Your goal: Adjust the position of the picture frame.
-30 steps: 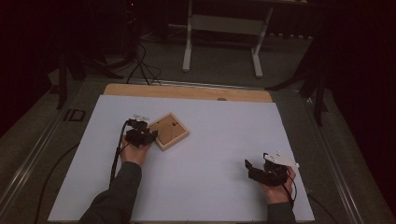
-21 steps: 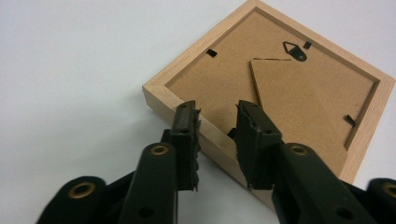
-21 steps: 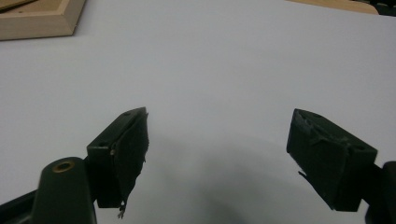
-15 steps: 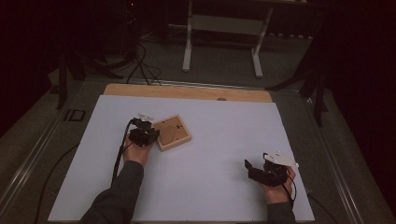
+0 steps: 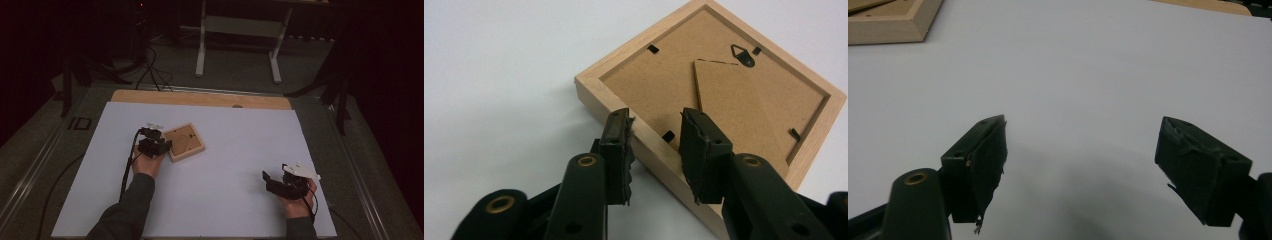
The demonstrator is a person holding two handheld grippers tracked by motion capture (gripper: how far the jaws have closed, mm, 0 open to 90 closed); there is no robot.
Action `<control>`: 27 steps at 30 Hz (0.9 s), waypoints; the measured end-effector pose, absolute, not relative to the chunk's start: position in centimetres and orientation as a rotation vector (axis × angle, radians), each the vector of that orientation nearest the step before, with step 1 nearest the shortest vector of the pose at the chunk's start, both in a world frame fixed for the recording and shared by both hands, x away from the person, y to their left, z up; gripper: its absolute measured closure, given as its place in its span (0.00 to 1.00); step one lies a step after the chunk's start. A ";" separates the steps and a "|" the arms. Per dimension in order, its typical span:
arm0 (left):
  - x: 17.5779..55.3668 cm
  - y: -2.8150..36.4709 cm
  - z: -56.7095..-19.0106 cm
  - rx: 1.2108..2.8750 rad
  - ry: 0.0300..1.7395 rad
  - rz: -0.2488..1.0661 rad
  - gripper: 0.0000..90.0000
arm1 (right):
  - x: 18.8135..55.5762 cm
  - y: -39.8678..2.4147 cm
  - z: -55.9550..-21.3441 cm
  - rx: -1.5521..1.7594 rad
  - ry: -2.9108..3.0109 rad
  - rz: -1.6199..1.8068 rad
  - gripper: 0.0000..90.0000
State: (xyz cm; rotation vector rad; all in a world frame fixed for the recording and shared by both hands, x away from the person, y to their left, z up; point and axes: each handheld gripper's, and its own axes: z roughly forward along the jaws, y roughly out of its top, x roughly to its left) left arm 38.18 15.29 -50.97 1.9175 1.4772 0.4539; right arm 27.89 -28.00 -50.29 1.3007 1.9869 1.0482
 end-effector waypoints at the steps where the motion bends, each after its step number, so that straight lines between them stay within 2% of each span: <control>1: 38.2 15.3 -51.0 1.923 1.473 0.458 0.74 | 27.9 -28.0 -50.3 1.300 1.988 1.048 0.23; 11: 38.4 14.6 -50.4 2.006 1.407 0.465 0.83 | 27.9 -27.9 -50.3 1.296 1.991 1.046 0.23; 27: 38.2 13.1 -50.4 2.052 1.288 0.404 0.87 | 28.0 -27.9 -50.4 1.292 1.999 1.043 0.23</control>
